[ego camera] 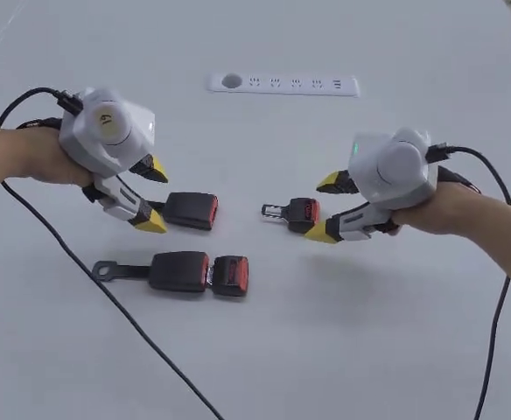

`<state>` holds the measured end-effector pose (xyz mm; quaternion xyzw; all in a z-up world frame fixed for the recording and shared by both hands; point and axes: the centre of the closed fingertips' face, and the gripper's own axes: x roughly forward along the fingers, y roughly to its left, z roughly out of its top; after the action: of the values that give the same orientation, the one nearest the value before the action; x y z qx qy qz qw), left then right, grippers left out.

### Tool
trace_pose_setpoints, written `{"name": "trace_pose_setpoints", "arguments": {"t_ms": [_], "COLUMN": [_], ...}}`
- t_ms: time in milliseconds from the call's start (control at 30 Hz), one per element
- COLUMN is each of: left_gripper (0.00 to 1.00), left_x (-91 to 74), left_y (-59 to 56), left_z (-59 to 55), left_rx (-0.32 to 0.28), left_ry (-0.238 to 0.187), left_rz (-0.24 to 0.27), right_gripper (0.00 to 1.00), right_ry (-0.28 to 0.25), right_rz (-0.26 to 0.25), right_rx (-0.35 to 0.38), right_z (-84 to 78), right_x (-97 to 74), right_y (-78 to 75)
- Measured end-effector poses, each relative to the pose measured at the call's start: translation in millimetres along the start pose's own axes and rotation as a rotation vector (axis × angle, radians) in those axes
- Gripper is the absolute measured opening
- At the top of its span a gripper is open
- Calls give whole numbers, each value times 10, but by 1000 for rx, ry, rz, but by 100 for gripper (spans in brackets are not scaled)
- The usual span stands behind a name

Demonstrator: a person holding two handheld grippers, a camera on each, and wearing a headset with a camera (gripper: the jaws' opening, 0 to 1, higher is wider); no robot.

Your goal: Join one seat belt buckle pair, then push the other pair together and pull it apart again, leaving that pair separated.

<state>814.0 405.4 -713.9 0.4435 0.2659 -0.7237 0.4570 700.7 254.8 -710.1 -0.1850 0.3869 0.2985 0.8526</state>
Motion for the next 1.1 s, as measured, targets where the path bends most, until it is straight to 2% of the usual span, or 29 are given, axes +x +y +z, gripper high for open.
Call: {"name": "trace_pose_setpoints", "arguments": {"t_ms": [433, 733, 1000, 1100], "left_gripper": [42, 38, 34, 33], "left_x": [204, 283, 340, 345], "left_y": [69, 94, 42, 48], "left_z": [-23, 19, 3, -9], "left_rx": [44, 63, 69, 63], "left_ry": [40, 35, 44, 41], "left_rz": [-47, -68, -104, -99], "right_gripper": [39, 35, 33, 31], "right_ry": [26, 54, 66, 69], "right_rz": [50, 87, 101, 105], "right_rx": [-16, -38, -45, -44], "right_z": [-95, -150, -154, -163], "right_x": [119, 197, 228, 230], "right_y": [-42, -21, -31, -35]}}
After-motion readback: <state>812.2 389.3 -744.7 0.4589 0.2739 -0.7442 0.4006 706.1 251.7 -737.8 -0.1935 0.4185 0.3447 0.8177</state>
